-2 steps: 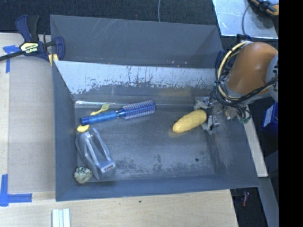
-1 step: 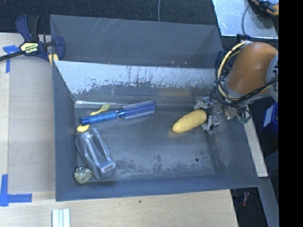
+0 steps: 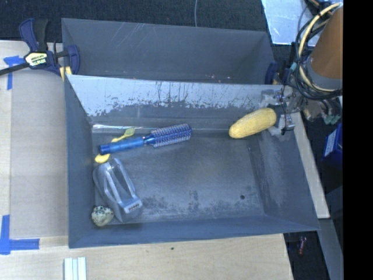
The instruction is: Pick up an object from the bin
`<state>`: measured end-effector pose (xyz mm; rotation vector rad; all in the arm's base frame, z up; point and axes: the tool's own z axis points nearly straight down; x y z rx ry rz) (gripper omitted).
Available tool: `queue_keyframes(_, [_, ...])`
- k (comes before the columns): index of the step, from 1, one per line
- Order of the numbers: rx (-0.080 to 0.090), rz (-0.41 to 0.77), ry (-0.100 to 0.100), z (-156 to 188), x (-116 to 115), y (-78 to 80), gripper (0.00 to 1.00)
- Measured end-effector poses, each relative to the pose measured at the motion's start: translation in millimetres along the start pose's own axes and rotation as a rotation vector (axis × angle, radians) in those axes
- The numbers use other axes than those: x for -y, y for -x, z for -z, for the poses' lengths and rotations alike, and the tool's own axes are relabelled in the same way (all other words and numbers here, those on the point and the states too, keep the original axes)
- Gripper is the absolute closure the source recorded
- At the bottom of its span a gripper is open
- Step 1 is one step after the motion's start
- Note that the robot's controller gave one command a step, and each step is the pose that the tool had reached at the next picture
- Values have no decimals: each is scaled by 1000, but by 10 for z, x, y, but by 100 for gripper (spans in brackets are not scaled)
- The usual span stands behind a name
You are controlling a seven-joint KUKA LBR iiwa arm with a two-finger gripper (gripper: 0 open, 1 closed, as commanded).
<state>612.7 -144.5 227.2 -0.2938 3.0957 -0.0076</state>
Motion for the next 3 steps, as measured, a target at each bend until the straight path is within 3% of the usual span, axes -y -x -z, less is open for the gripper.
queue_keyframes(3, [0,-3,0,-1,2,-1,100])
